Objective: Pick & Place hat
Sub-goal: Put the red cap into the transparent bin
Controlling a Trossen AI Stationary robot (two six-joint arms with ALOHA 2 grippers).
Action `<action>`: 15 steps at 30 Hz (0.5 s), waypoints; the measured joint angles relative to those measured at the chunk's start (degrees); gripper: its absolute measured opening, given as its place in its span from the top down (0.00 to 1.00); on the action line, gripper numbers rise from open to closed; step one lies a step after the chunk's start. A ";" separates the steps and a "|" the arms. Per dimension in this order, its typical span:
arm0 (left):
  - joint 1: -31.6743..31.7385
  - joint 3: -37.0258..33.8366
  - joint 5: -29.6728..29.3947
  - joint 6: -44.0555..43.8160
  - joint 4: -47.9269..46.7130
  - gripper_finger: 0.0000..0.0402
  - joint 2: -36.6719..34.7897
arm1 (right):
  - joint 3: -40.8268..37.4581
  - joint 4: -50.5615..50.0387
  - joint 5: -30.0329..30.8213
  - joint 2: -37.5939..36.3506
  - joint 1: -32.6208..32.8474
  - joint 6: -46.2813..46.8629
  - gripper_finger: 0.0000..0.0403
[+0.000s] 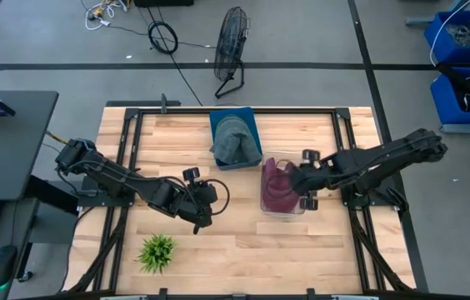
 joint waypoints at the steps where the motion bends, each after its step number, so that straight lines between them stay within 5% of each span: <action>1: 0.00 0.00 0.00 0.01 0.00 0.68 -0.01 | 0.02 -1.72 0.44 -0.02 -0.02 2.04 0.65; 9: 0.00 0.00 0.00 0.03 -0.02 0.68 -0.01 | -8.39 2.63 -1.41 0.00 -0.09 5.05 0.97; 15: 0.00 0.00 0.00 0.08 -0.02 0.68 -0.01 | -13.72 10.58 -0.84 -0.03 -0.82 5.28 0.98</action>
